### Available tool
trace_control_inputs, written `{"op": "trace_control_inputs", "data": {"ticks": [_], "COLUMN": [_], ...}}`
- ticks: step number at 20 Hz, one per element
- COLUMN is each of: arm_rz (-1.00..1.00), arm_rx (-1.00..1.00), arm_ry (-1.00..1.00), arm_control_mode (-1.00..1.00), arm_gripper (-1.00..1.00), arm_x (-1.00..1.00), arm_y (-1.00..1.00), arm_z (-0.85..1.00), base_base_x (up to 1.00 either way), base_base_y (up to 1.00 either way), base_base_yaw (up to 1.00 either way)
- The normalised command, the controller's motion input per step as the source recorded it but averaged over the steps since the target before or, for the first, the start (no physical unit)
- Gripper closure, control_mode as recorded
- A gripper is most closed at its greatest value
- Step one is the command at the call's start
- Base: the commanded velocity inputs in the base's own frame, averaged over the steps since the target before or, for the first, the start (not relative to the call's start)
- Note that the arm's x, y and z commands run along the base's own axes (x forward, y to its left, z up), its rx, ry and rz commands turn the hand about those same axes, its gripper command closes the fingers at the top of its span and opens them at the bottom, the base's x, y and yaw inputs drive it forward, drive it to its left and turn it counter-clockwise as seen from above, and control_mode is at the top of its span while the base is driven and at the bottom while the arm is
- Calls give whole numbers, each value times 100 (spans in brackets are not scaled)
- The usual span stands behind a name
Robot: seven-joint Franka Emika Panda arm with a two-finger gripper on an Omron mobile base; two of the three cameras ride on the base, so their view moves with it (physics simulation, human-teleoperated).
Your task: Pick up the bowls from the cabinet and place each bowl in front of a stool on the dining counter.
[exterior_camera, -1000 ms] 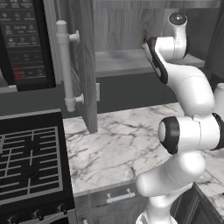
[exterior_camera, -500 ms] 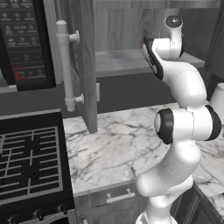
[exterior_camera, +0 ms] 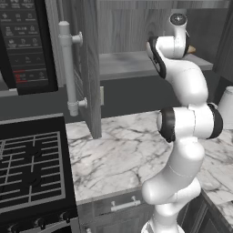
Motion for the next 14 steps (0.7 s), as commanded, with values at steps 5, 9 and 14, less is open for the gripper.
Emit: {"op": "trace_control_inputs", "data": {"ticks": [5, 9, 14], "arm_rz": [0, 0, 0], "arm_rx": [0, 0, 0], "arm_ry": [0, 0, 0], "arm_control_mode": [-100, -100, -100], "arm_gripper": [100, 100, 100], "arm_x": [0, 0, 0], "arm_y": [0, 0, 0], "arm_z": [0, 0, 0], "base_base_x": [0, 0, 0], "base_base_y": [0, 0, 0], "base_base_yaw": [0, 0, 0]}}
